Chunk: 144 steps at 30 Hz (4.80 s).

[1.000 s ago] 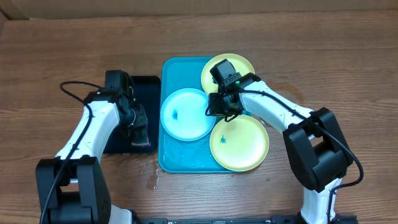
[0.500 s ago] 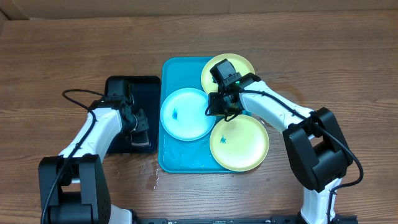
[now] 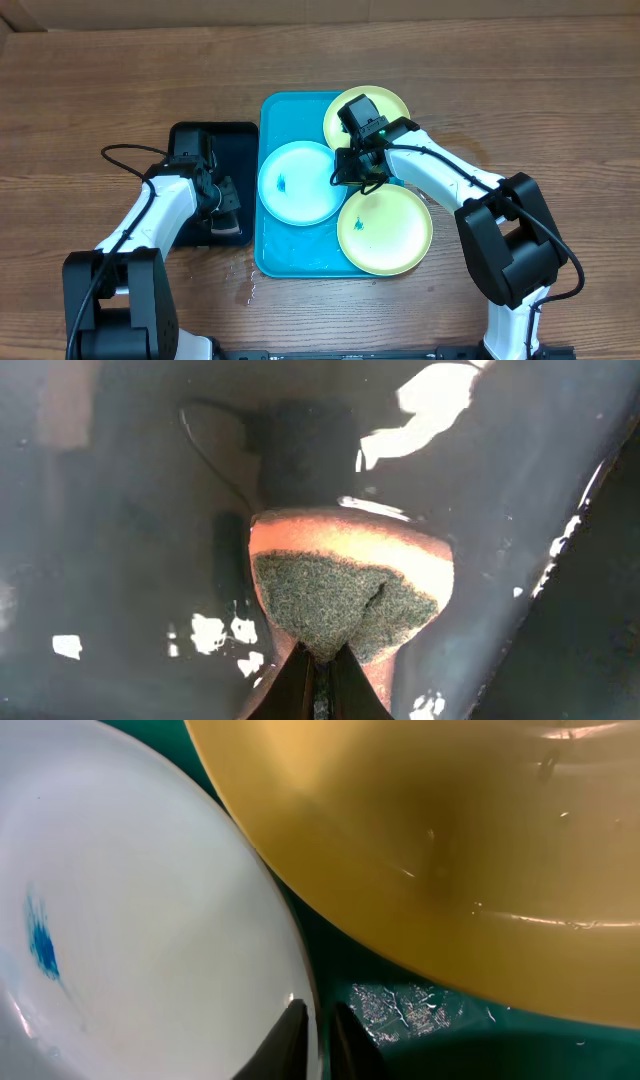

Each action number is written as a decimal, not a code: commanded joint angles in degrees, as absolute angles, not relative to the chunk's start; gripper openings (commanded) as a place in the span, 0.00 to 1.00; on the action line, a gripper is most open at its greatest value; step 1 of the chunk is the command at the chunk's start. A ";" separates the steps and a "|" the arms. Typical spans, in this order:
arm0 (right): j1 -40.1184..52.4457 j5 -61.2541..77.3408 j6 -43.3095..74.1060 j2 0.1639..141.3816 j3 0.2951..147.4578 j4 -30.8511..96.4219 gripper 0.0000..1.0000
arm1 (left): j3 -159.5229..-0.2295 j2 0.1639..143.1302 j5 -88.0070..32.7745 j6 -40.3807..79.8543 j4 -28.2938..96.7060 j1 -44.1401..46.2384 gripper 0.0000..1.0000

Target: Clean dirty plates on tray and stack at the side

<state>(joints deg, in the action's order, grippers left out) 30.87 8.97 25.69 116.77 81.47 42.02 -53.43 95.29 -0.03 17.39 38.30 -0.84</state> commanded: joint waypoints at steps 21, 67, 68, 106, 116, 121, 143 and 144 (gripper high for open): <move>31.11 10.13 25.78 117.69 81.32 41.85 0.22 | -63.88 91.70 2.98 13.21 43.00 -2.17 0.04; 31.11 10.13 25.78 117.69 81.32 41.19 0.35 | -70.39 96.20 0.86 11.35 49.56 -2.22 0.04; 31.14 10.11 25.80 117.69 81.32 41.15 0.35 | -71.35 95.18 0.82 11.40 49.74 -2.22 0.04; 31.51 10.13 31.55 117.69 81.32 41.82 0.17 | -73.23 100.07 -9.87 12.49 40.05 14.70 0.04; 31.51 10.11 31.55 117.69 81.32 41.80 0.22 | -73.21 102.87 -8.78 12.47 40.23 14.98 0.04; 31.51 10.13 31.53 117.69 81.32 41.85 0.20 | -73.21 105.95 -8.80 12.47 40.47 15.03 0.04; 31.51 10.09 31.53 117.69 81.32 41.85 0.23 | -79.13 108.62 -11.22 14.44 48.40 14.98 0.04; 31.51 10.11 31.53 117.69 81.32 41.85 0.34 | -79.88 108.62 -11.18 14.44 49.41 14.98 0.04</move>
